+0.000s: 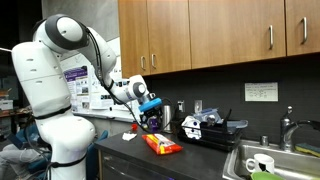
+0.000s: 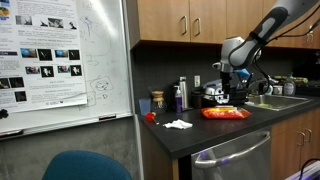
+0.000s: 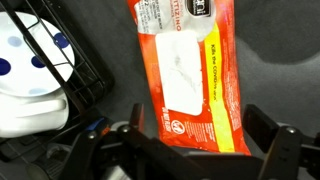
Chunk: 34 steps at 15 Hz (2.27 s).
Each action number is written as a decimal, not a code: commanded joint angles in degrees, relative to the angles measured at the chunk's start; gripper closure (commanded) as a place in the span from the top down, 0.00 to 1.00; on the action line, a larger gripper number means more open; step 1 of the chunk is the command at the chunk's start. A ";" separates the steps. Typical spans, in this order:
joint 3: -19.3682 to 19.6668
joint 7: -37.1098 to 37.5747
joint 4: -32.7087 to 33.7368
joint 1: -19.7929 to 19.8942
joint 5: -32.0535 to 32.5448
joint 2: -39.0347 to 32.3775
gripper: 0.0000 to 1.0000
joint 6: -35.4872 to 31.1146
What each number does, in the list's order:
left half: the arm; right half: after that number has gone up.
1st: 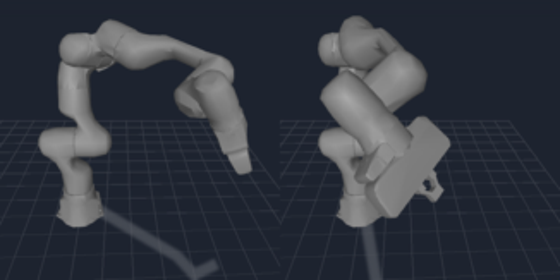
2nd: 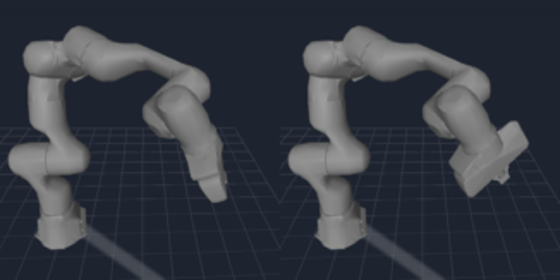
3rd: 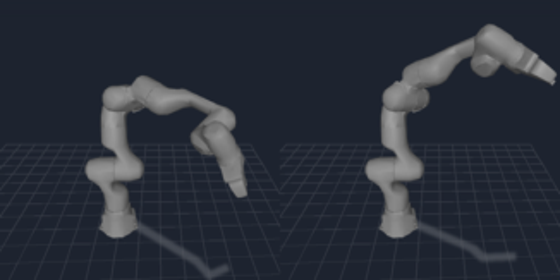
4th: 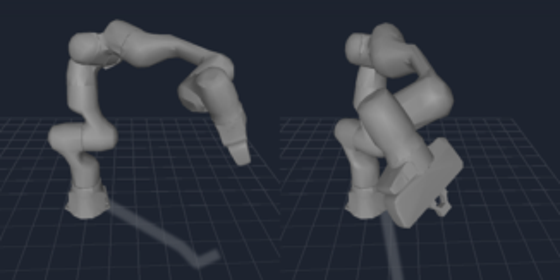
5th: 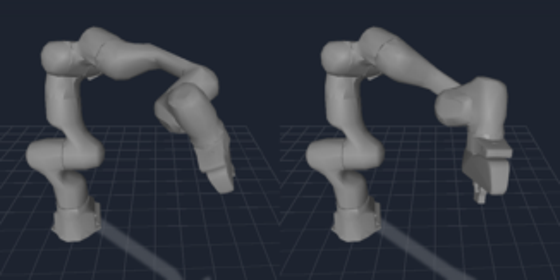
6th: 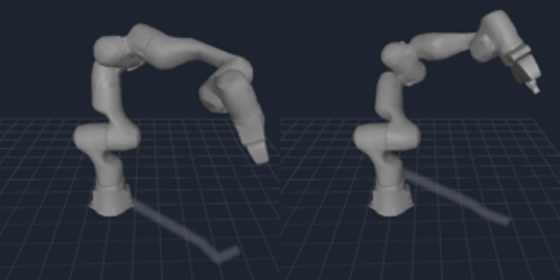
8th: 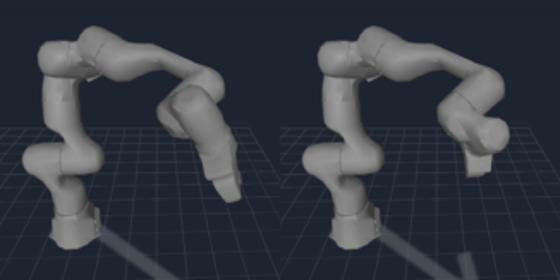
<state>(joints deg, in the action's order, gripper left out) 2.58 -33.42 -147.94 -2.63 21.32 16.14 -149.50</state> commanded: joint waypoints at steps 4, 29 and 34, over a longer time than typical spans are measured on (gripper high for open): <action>0.62 -1.92 -0.91 0.17 0.16 -1.25 1.00 -3.13; 2.12 -14.19 -0.16 2.41 -1.77 -11.73 0.61 -13.69; 2.03 -14.84 -0.30 2.87 -1.72 -12.30 0.21 -14.03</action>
<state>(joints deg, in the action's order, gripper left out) 4.73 -45.96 -148.58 -0.38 20.78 4.58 -162.53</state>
